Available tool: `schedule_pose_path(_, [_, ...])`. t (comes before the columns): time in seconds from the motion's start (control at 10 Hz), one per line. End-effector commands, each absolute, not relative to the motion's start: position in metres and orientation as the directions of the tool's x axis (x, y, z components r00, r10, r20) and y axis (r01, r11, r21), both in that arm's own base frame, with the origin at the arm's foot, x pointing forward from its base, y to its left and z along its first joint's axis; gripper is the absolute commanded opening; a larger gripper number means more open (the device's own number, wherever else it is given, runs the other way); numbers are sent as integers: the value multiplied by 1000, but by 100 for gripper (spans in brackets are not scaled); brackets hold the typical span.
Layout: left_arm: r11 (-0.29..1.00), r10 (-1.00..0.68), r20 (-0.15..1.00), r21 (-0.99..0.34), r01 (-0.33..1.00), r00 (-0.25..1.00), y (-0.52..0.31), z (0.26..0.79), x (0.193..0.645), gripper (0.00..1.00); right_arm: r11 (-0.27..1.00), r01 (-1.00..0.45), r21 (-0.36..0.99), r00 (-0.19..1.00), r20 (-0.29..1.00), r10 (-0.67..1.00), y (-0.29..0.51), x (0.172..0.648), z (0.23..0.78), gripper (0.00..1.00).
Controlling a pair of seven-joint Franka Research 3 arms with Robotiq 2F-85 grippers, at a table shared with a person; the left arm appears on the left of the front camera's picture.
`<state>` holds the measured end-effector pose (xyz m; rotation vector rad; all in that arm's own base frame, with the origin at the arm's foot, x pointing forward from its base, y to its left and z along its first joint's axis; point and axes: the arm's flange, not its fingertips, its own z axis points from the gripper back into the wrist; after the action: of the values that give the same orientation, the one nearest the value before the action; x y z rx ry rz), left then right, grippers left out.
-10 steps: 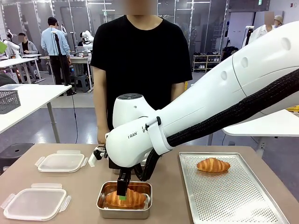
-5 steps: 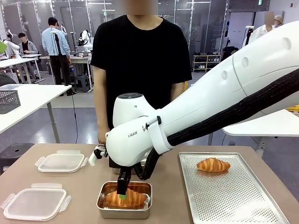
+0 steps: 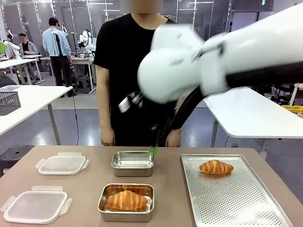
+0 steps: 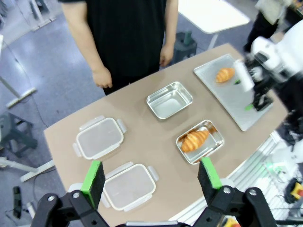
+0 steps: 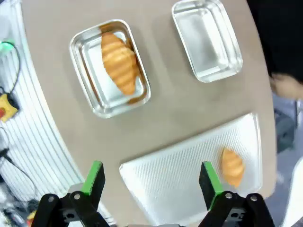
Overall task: Place the bread into the airtight container.
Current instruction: Pick up a Butter Roll and place it into an empty Airtight Container.
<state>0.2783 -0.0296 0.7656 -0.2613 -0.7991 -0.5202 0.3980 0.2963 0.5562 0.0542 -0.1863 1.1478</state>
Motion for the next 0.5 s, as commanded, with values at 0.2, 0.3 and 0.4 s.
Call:
schedule_pose_path(0.2, [839,-353,736,-24,543,578,-29,767,278,100,664,-748,-22,622,325,712,175,348,629,100])
schedule_pose_path(0.3, [839,-353,736,-24,543,578,-29,767,278,100,710,-702,-61,649,355,673,151,329,644,100])
schedule_pose_path(0.4, [839,-353,736,-24,543,578,-29,767,278,100,759,-649,-52,689,382,616,128,312,653,100])
